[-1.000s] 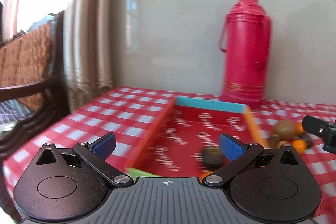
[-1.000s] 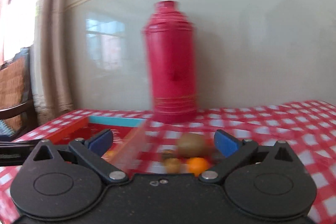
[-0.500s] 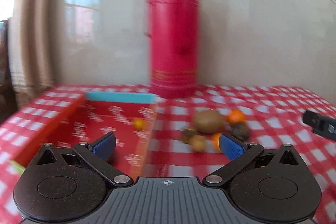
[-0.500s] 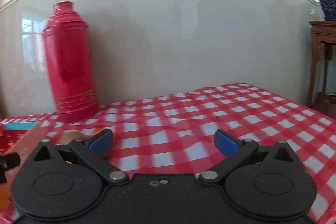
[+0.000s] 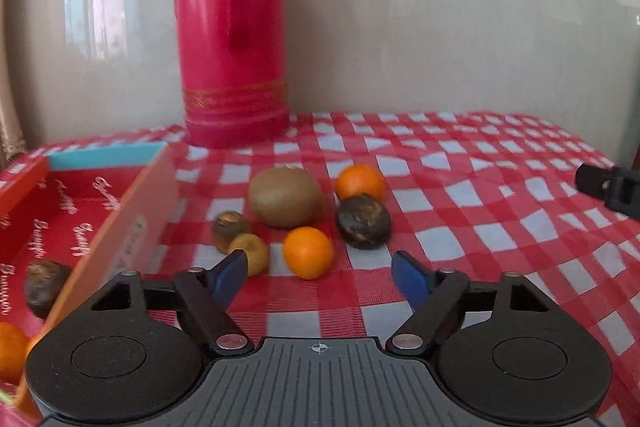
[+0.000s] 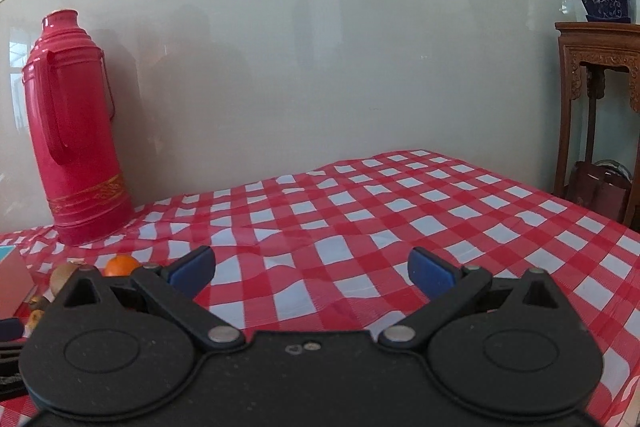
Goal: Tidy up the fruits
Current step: 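Reach the left gripper to an orange and close on it, then carry the orange into the box and open the left gripper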
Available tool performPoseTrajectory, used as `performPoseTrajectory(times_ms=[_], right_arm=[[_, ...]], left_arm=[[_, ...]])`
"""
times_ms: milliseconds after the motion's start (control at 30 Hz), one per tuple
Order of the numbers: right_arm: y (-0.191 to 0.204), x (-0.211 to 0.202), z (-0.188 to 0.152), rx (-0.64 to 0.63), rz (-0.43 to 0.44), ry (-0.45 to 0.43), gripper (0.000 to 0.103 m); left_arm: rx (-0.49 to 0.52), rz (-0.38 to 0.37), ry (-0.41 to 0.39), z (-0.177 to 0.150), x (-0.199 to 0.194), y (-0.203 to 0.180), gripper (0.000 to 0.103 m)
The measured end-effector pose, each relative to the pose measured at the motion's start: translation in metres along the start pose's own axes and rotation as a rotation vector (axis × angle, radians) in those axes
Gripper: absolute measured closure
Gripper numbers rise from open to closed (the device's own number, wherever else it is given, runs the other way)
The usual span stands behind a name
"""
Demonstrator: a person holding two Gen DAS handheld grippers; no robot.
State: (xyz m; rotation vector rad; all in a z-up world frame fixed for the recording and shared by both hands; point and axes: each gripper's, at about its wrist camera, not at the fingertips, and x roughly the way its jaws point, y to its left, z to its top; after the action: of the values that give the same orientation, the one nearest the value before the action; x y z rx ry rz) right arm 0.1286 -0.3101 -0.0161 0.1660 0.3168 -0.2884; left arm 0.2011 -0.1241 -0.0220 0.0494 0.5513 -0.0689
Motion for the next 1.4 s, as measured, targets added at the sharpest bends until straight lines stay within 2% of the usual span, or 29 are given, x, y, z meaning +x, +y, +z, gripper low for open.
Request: performPoseTrajectory(times_ms=[100,167,200,267,333,467,633,800,1000,1400], right_arm=[[-0.004,0.005,0.000,-0.004,-0.001,0.011,0.006],[-0.006,0.009,0.000,-0.007,-0.006,0.016,0.006],[-0.007,0.010,0.000,-0.004,-0.008,0.019,0.006],[-0.010,0.012,0.000,0.001,-0.007,0.023,0.006],[-0.011,0.012,0.000,0.002,-0.007,0.025,0.006],[-0.013,0.013,0.001,-0.007,-0.005,0.029,0.006],[-0.016,0.014,0.001,0.001,-0.011,0.046,0.006],[-0.012,0.014,0.000,0.014,0.008,0.061,0.006],[0.005,0.007,0.001,0.021,0.052,0.063,0.006],[0.046,-0.001,-0.003,-0.007,0.126,0.082,0.006]], left_arm=[[-0.008,-0.002,0.022,0.000,0.010,-0.003,0.027],[-0.022,-0.019,0.052,0.002,0.016,-0.004,0.036],[-0.031,-0.026,0.053,0.003,0.017,-0.004,0.037],[-0.024,-0.001,0.038,0.004,0.018,-0.005,0.037],[-0.038,0.005,0.059,0.006,0.024,-0.003,0.039],[-0.049,0.038,0.079,0.009,0.034,0.000,0.071],[-0.062,0.028,0.053,0.008,0.027,0.003,0.071],[-0.036,0.011,-0.013,0.010,-0.002,0.003,0.071],[-0.043,0.063,-0.076,0.010,-0.042,0.032,0.071],[-0.091,0.198,-0.111,0.005,-0.082,0.118,0.071]])
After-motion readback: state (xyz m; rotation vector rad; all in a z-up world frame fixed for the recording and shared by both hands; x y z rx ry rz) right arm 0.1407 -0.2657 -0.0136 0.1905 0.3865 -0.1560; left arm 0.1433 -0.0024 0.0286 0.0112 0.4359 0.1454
